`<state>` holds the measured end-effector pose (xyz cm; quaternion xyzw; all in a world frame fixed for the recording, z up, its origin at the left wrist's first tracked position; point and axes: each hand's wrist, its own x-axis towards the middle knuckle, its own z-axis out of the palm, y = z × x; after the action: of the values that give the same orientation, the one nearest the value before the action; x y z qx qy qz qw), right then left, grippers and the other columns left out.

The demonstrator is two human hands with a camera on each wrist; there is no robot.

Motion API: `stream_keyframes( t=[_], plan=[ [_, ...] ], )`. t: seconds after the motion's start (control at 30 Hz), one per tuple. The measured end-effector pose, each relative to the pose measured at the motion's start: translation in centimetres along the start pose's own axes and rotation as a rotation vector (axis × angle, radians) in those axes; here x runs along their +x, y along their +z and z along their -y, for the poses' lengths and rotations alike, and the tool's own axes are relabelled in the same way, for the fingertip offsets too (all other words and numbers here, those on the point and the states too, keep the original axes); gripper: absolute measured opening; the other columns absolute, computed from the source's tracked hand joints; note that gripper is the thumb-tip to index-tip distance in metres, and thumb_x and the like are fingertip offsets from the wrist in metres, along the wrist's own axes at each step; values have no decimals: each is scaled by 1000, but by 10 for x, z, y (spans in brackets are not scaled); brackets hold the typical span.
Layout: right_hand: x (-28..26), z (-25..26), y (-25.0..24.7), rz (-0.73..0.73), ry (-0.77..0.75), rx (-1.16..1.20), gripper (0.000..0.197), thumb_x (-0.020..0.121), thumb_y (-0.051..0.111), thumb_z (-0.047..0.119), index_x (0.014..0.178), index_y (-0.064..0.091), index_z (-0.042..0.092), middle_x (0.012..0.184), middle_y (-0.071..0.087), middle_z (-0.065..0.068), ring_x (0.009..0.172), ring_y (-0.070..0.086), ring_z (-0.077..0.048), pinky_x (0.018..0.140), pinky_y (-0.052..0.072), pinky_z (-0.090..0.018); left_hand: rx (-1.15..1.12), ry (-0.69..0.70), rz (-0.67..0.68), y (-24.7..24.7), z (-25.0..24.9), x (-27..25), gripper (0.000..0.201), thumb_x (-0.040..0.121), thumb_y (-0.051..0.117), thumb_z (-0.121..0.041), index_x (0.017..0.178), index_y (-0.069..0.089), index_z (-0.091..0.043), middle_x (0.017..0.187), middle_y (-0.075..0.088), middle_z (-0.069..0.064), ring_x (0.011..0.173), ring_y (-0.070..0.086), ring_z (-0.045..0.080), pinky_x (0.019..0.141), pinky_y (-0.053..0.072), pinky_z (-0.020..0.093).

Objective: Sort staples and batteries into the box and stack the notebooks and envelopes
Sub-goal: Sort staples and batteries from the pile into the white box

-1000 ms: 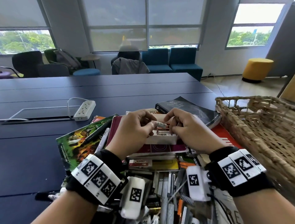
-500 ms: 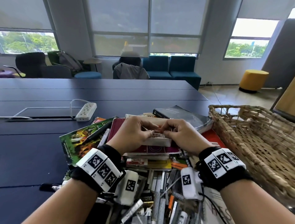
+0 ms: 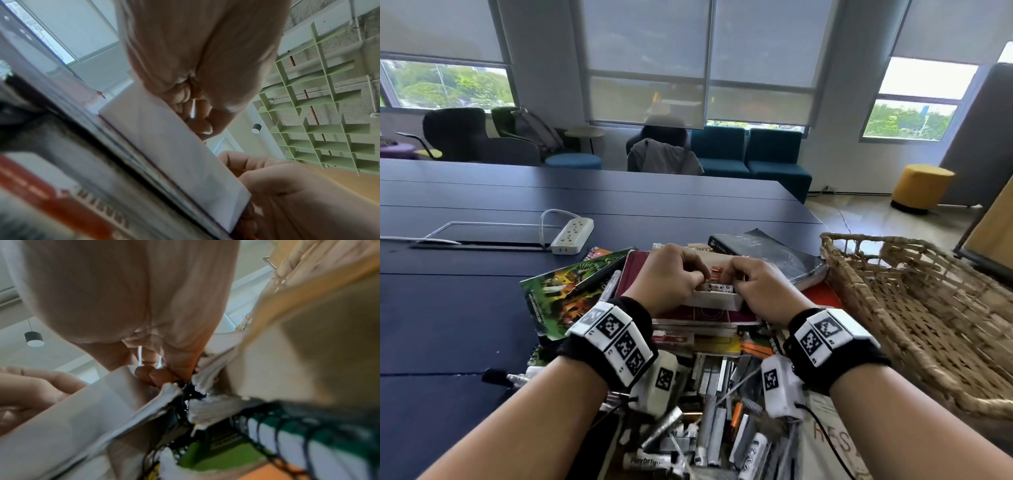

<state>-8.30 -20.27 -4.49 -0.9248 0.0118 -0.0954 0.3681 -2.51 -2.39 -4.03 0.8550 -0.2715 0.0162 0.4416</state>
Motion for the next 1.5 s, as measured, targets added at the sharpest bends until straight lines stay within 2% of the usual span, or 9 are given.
stream_keyframes(
  t=[0.2, 0.3, 0.53, 0.77, 0.9, 1.1, 1.23, 1.33, 1.5],
  plan=[
    [-2, 1, 0, -7, -28, -32, 27, 93, 50, -1, 89, 67, 20, 84, 65, 3, 70, 57, -11, 57, 41, -15, 26, -10, -11, 2, -2, 3, 19, 84, 69, -4, 79, 81, -17, 69, 74, -9, 64, 65, -6, 61, 45, 7],
    [-4, 2, 0, 1, -11, -5, 28, 92, 47, -5, 92, 66, 16, 75, 63, 5, 56, 55, -2, 53, 39, -16, 38, -18, -9, 4, -1, 5, 16, 85, 69, -5, 82, 82, -14, 70, 72, -11, 60, 60, -12, 59, 40, 3],
    [-6, 1, 2, 10, 0, 63, 31, 92, 43, -8, 94, 66, 12, 80, 62, -1, 44, 51, 3, 44, 37, -11, 48, -1, 11, 2, -2, 2, 15, 85, 70, -6, 81, 81, -14, 73, 76, -5, 63, 63, -3, 79, 47, 20],
    [1, -12, 10, -10, -85, 73, 47, 89, 47, -8, 86, 60, 37, 104, 57, 9, 101, 55, -8, 89, 44, -22, 53, 52, 23, 3, 5, 3, 8, 85, 76, -10, 86, 82, -16, 75, 77, -7, 74, 70, 1, 73, 51, 12],
    [-2, -13, 5, 25, -107, 84, 47, 94, 50, -8, 92, 62, 37, 113, 55, 1, 102, 56, -9, 76, 39, -3, 6, 77, 23, 3, 5, 1, 7, 88, 74, -9, 90, 81, -12, 77, 77, -4, 68, 68, -1, 64, 46, 6],
    [-7, -13, 0, 36, -149, 89, 28, 98, 57, 1, 106, 66, 26, 116, 55, 3, 68, 53, 11, 62, 43, -9, -59, 78, 11, 3, 9, -4, 10, 90, 70, -9, 92, 79, -14, 77, 77, -4, 73, 73, 8, 68, 57, 20],
    [-14, -10, -4, 24, -162, 119, 23, 97, 64, 5, 107, 66, 25, 118, 54, 3, 57, 53, -4, 50, 45, -15, -162, 52, 3, 3, 13, -4, 12, 93, 67, -9, 94, 78, -15, 79, 77, 1, 70, 73, 16, 70, 61, 31],
    [-18, -5, -10, -80, -144, 186, 23, 95, 69, 9, 109, 67, 26, 117, 54, 6, 64, 56, -27, 53, 56, -34, -281, 44, -28, 0, 15, -2, 13, 96, 65, -7, 96, 77, -13, 86, 77, 3, 76, 73, 15, 73, 59, 32],
    [-31, 8, -24, -100, -196, 268, 12, 94, 70, 13, 103, 70, 21, 100, 71, 1, 71, 59, -8, 67, 50, -21, -357, 142, -84, -8, 11, -3, 15, 98, 60, -3, 104, 74, -5, 94, 77, 6, 82, 71, 16, 74, 56, 29]
  ],
)
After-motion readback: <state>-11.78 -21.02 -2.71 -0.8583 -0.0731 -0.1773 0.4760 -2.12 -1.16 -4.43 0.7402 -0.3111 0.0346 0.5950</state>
